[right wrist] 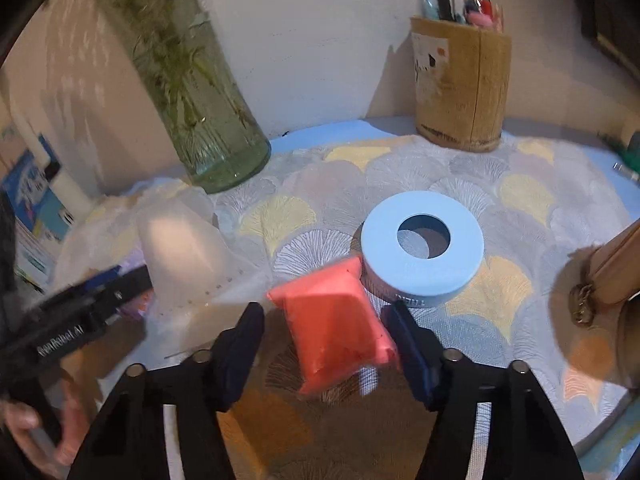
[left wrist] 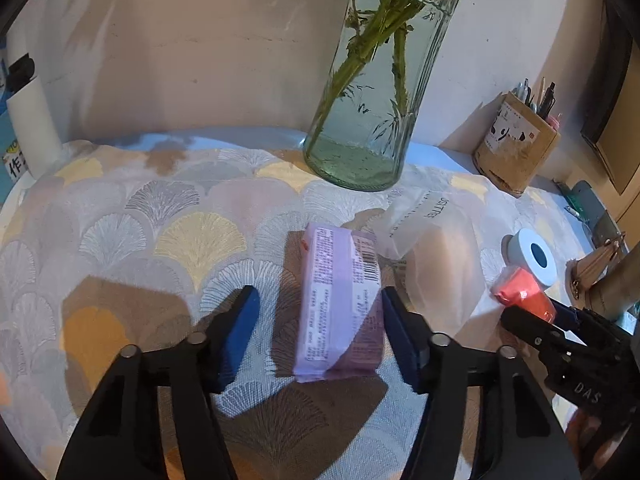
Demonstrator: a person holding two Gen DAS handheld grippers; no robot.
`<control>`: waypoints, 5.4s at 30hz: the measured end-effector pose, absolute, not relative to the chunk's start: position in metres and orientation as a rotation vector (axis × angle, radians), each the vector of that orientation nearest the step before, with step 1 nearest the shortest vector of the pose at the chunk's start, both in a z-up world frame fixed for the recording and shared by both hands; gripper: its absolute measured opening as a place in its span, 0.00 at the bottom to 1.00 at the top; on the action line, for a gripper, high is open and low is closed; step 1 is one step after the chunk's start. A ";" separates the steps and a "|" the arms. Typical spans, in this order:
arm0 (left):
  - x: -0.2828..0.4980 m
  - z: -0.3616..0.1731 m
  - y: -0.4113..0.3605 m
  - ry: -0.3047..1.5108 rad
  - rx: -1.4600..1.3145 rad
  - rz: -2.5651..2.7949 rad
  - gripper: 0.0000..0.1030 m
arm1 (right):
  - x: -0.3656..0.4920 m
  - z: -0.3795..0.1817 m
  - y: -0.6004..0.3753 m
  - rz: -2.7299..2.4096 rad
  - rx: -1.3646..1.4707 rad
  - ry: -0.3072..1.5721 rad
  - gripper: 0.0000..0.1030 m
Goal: Organize soft objects
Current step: 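Grasp the purple soap bar with left gripper while right gripper grasps pink packet, then carry the soap bar and pink packet to the bowl and release them, then bring both grippers back to the table near the white tissue pack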
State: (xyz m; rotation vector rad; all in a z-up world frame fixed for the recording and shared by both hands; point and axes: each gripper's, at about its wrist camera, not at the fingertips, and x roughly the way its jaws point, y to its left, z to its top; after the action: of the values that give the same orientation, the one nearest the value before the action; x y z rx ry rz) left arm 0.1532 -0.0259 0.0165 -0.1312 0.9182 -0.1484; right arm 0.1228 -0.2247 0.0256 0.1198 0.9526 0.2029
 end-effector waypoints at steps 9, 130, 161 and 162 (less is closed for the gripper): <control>0.143 0.021 -0.028 0.880 -0.089 -0.134 0.34 | 0.098 0.028 -0.229 0.240 0.152 0.907 0.38; 0.016 0.017 0.008 0.867 -0.307 -0.091 0.84 | -0.033 0.020 -0.216 0.111 -0.005 1.003 1.00; 0.014 0.020 -0.039 0.885 0.032 0.024 0.86 | -0.037 0.020 -0.218 0.091 -0.005 1.003 1.00; 0.015 0.018 -0.040 0.901 0.033 0.013 0.87 | -0.036 0.020 -0.219 0.092 -0.006 1.003 1.00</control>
State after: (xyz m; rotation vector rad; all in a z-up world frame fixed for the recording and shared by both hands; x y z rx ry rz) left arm 0.0152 -0.0395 0.0176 0.0325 0.9007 0.0134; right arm -0.0363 -0.2185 0.0200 -0.0060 1.0031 0.0923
